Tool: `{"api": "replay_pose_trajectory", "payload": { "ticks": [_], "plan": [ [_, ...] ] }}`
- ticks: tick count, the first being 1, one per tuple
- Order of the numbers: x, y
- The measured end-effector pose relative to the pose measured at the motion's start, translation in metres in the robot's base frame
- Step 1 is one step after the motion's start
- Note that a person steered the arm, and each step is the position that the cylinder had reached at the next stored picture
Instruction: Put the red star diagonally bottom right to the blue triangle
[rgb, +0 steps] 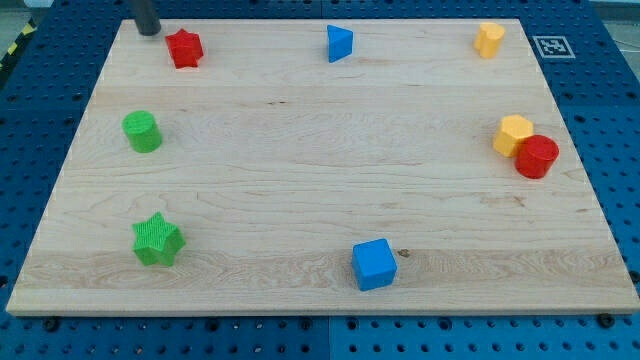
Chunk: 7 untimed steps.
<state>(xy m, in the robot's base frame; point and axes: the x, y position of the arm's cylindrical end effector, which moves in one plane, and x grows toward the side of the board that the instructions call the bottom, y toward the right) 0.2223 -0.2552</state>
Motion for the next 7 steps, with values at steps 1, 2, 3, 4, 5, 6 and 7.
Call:
{"api": "replay_pose_trajectory", "payload": {
  "ticks": [1,2,3,4,5,6,7],
  "plan": [
    [0.031,0.035],
    [0.048,0.128],
    [0.058,0.23],
    [0.055,0.233],
    [0.05,0.181],
    [0.055,0.134],
    [0.086,0.149]
  ]
}}
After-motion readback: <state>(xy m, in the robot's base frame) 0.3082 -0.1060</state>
